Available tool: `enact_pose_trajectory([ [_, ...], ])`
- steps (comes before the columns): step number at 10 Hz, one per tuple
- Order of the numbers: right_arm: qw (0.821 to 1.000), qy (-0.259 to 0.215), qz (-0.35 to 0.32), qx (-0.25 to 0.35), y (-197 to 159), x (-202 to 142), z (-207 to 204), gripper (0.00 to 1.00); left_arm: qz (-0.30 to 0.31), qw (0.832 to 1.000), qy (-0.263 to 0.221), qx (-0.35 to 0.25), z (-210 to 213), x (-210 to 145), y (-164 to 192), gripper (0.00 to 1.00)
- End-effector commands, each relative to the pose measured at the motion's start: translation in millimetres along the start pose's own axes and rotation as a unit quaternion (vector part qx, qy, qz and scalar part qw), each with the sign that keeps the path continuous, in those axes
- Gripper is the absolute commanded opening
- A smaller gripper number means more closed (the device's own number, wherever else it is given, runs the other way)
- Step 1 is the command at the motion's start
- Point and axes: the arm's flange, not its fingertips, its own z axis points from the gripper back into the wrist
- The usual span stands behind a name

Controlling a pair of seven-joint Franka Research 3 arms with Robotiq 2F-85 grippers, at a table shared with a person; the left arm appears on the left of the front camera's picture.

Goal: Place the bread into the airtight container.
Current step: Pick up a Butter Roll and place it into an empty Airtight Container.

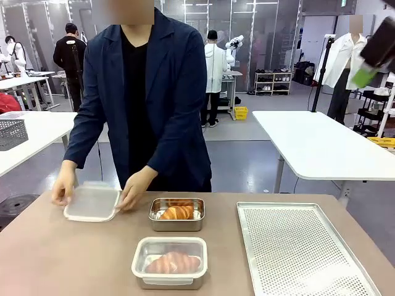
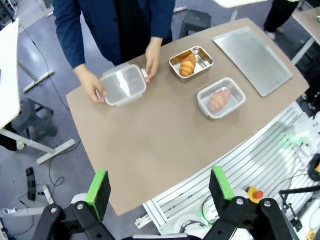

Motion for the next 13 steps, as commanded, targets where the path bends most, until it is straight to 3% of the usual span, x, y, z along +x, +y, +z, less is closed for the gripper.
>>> enact_pose_trajectory([
  [1, 1.0, 0.007, -0.001, 0.023, 14, -14, 20, 1.0, -0.01, 1.0, 0.002, -0.004, 4, 0, -2, 1.0],
  [3, 0.998, 0.003, -0.033, 0.05, 21, -25, 30, 1.0, -0.01, 1.0, 0.002, -0.004, 4, 0, -2, 1.0],
  [4, 1.0, -0.001, 0.002, 0.014, 14, -20, 28, 1.0, -0.01, 1.0, 0.002, -0.004, 4, 0, -2, 1.0],
  [13, 1.0, -0.001, 0.002, 0.014, 14, -20, 28, 1.0, -0.01, 1.0, 0.002, -0.004, 4, 0, -2, 1.0],
])
